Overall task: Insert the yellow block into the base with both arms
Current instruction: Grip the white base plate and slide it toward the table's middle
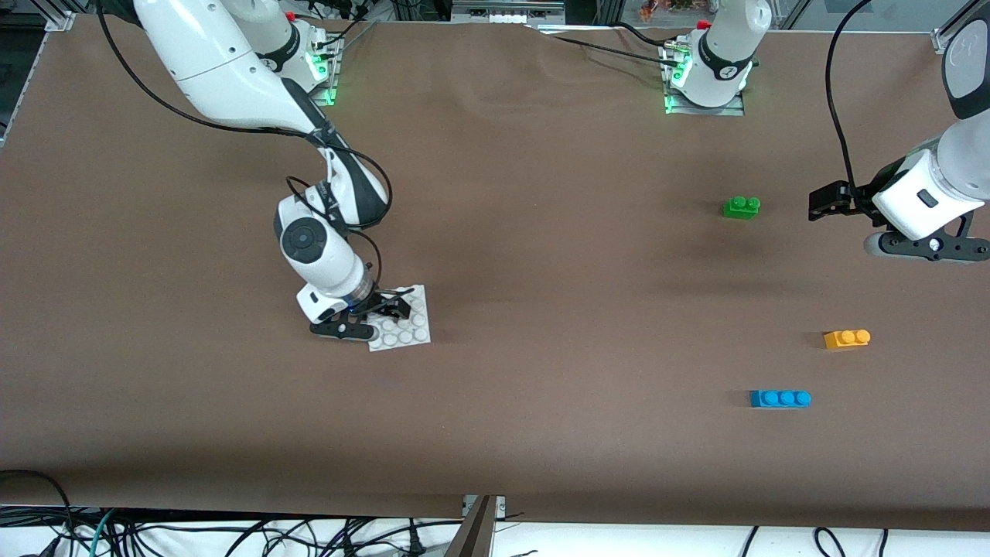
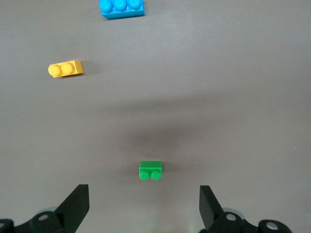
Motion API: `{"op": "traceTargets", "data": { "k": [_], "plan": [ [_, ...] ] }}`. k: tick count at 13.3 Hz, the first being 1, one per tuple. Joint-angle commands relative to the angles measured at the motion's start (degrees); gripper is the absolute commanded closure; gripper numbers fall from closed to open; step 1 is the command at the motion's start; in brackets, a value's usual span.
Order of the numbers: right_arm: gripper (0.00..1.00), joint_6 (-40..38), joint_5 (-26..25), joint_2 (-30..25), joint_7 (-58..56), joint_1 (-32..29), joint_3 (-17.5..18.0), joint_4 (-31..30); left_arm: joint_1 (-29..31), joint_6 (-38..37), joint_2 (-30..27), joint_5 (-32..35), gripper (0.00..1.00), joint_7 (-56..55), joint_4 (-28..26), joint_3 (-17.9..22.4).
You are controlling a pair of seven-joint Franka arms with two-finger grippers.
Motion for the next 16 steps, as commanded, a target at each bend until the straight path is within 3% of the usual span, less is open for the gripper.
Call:
{"op": "traceTargets", "data": {
  "k": [1,5,11,13,16],
  "plan": [
    [0.2,-0.14,-1.23,3.42,5.23,3.01,-0.03,4.14,0.24,-1.09,0.37,-0.96,0.0,0.61,1.2,0.08],
    [0.2,-3.74,-1.23,6.32,12.25,8.01,-0.65,10.19,0.24,-1.09,0.37,-0.96,0.0,0.61,1.2,0.08],
    [0.2,-11.47,-0.97,15.62,24.2,20.75,-8.02,27.31,0.24,-1.09,0.45,-0.96,0.0,0.61,1.2,0.08],
    [0.2,-12.27,-0.7,17.92,25.63,22.87,-8.21,31.73,0.24,-1.09,0.37,-0.96,0.0,0.61,1.2,0.08],
    [0.2,-12.19,-0.62,18.28,27.82,24.72,-7.77,32.97,0.24,-1.17,0.45,-0.88,0.0,0.44,1.2,0.08]
  ]
}}
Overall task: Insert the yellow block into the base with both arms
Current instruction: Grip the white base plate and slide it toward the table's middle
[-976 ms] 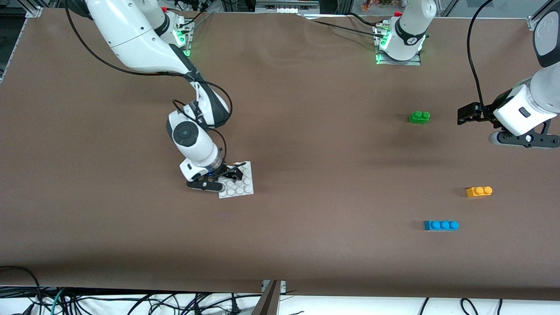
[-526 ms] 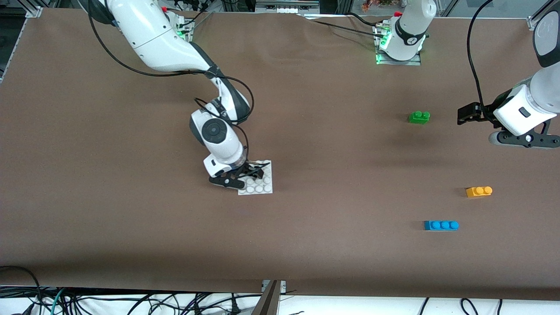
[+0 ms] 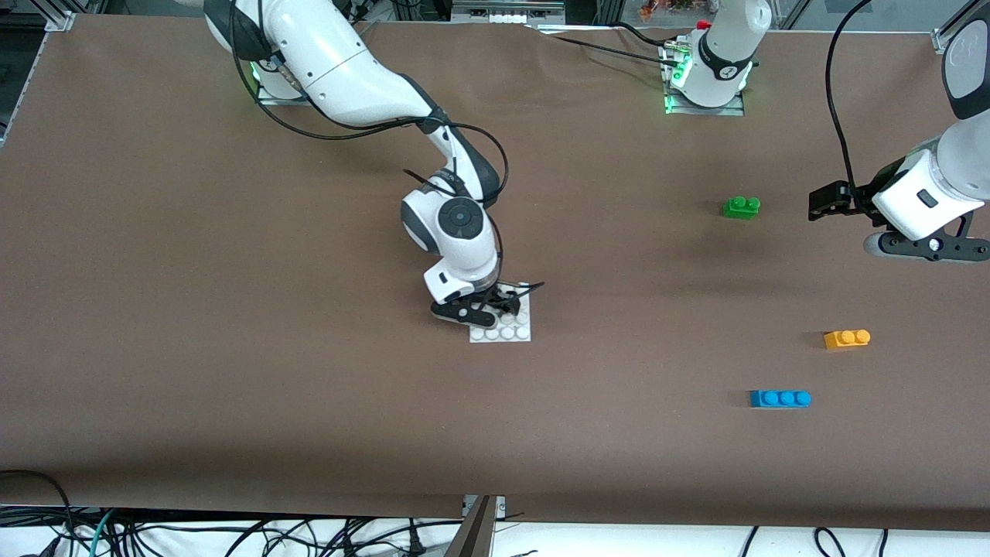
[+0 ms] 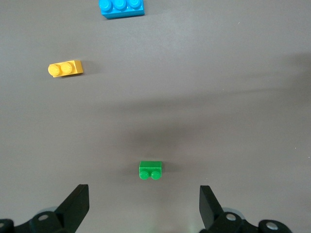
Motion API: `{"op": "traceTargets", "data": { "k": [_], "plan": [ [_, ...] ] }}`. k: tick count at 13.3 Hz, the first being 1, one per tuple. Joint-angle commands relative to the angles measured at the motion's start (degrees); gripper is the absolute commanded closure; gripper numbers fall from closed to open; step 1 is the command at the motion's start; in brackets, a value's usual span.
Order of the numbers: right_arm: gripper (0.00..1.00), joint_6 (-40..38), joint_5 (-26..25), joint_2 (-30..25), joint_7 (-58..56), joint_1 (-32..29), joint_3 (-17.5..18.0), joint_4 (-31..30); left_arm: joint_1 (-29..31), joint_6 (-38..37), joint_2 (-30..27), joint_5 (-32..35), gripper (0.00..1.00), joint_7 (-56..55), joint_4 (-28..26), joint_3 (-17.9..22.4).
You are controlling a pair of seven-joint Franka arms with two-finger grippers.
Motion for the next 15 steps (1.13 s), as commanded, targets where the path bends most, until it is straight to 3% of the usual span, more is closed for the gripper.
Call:
{"op": "traceTargets", "data": {
  "k": [1,9,15],
  "plan": [
    [0.2,-0.84,-0.37,2.82,3.34,1.77,-0.12,3.96,0.33,-1.21,0.44,-0.88,0.0,0.44,1.2,0.08],
    [0.2,-0.84,-0.2,5.46,11.43,5.47,-0.03,8.8,0.94,-1.47,1.05,-0.88,0.0,0.52,1.2,0.17],
    [0.14,-5.66,4.72,4.14,10.91,5.29,-0.3,12.65,1.29,-1.73,1.05,-0.96,0.0,0.61,1.2,0.08]
  ]
}}
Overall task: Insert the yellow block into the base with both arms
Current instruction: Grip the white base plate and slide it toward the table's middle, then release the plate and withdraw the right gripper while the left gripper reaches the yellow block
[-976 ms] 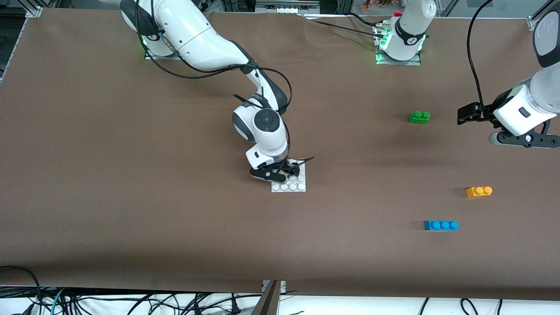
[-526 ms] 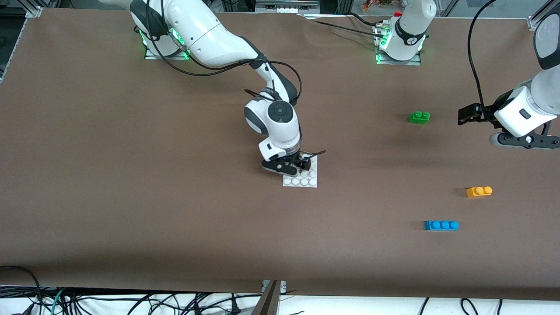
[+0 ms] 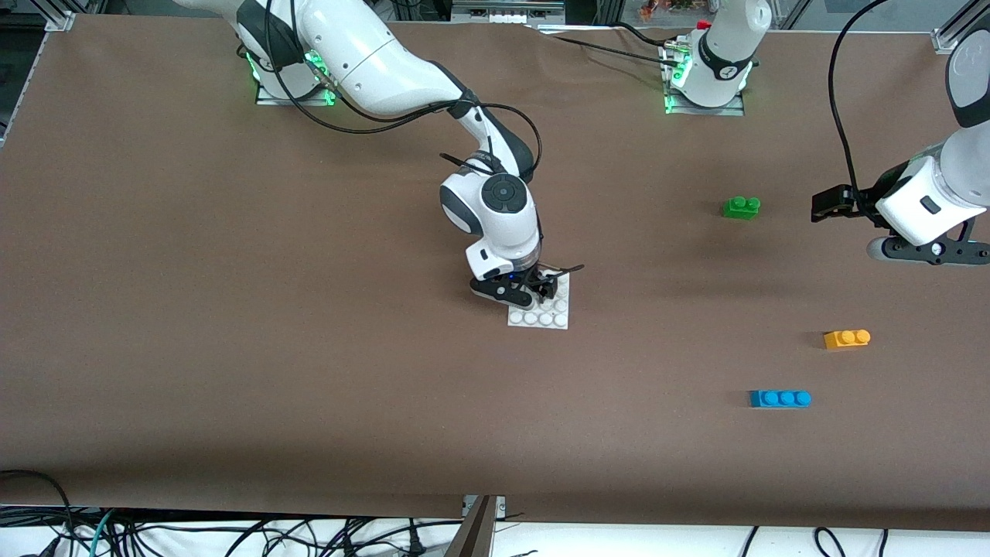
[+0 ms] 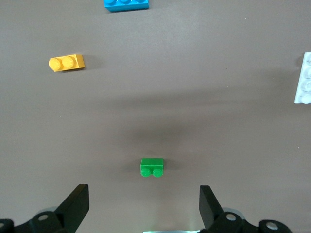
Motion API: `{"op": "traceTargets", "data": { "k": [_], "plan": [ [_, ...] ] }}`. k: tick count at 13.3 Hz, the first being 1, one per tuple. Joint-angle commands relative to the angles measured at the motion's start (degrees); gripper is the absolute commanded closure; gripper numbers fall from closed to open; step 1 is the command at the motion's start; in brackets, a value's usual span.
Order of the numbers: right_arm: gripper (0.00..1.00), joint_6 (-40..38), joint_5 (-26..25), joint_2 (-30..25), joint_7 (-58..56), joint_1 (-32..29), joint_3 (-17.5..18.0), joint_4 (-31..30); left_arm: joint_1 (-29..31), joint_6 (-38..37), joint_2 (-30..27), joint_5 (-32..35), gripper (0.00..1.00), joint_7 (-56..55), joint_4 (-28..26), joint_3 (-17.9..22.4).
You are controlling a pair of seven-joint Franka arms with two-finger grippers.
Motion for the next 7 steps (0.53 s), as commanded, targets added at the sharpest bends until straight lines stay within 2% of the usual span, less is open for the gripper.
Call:
{"op": "traceTargets", "data": {
  "k": [1,3,4,7],
  "plan": [
    [0.12,-3.96,2.04,0.26,0.46,0.13,-0.18,4.53,0.54,-1.27,0.36,-0.97,0.0,0.61,1.2,-0.16],
    [0.07,-5.1,2.48,-3.15,-1.98,-1.53,-0.09,4.28,0.54,-1.27,0.36,-0.97,0.0,0.61,1.11,-0.07],
    [0.04,-5.37,4.83,-5.69,-4.96,-3.2,-0.18,3.14,0.54,-1.27,0.36,-0.97,0.0,0.52,1.11,-0.16],
    [0.02,-11.68,10.54,-16.41,-24.87,-10.93,-0.18,-7.21,0.62,-1.27,0.54,-0.88,0.0,0.61,1.11,-0.07]
  ]
}}
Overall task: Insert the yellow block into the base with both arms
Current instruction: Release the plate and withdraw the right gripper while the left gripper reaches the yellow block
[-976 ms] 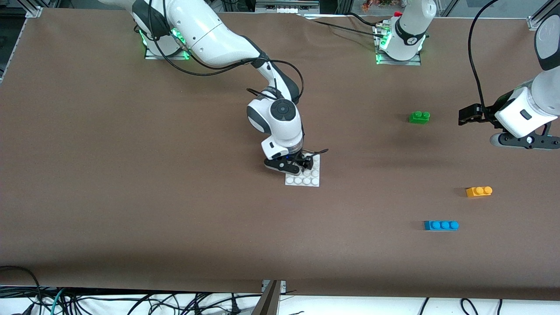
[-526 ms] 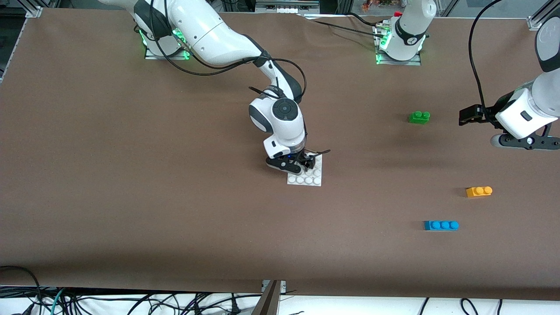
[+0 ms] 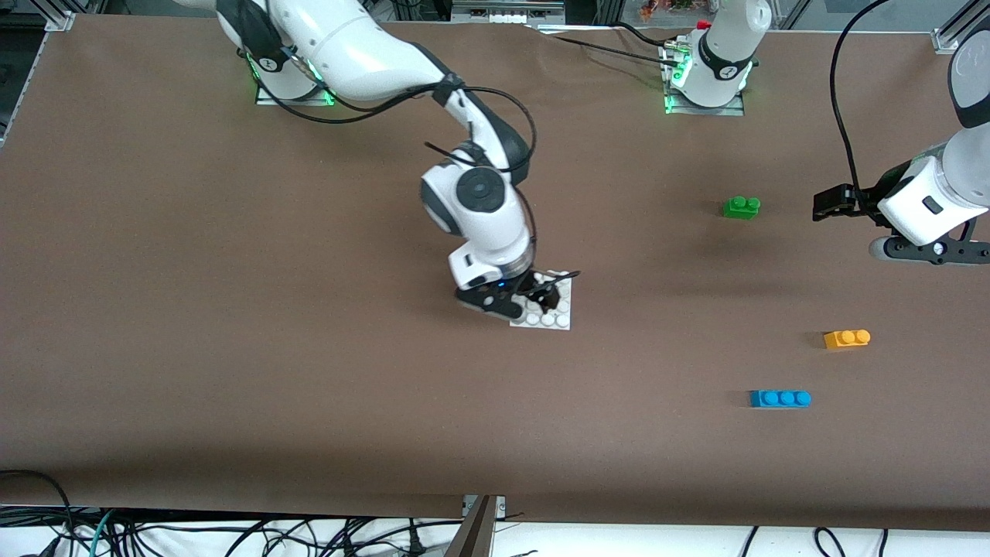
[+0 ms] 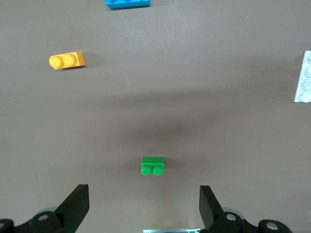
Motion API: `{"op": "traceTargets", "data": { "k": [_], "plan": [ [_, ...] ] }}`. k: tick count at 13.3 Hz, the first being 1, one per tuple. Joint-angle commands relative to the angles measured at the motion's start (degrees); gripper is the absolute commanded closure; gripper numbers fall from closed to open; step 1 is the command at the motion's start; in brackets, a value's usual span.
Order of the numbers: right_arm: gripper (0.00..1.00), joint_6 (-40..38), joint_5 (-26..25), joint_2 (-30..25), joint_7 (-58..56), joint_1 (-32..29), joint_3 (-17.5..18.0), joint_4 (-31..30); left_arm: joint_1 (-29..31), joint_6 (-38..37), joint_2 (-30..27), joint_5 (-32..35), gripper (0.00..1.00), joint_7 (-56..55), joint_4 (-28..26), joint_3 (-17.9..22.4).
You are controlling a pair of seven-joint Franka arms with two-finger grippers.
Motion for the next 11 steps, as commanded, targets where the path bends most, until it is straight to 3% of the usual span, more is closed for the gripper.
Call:
{"op": "traceTargets", "data": {
  "k": [1,5,8,11],
  "plan": [
    [0.02,-6.17,5.8,-12.39,-16.39,-6.65,0.7,-12.78,0.78,-0.85,0.59,-0.96,0.0,0.7,1.11,-0.17],
    [0.01,-21.81,5.37,-22.77,-24.49,-12.98,0.52,-15.71,2.8,-0.15,3.48,-0.62,0.0,0.79,1.2,-0.08],
    [0.01,-30.87,5.29,-31.73,-33.45,-20.09,0.52,-19.03,5.69,8.34,7.25,-0.17,0.0,5.85,1.11,-0.08],
    [0.01,-33.97,5.02,-45.51,-42.51,-27.21,0.96,-31.31,9.11,19.25,12.35,-0.17,0.0,9.92,1.2,-0.08]
  ]
}}
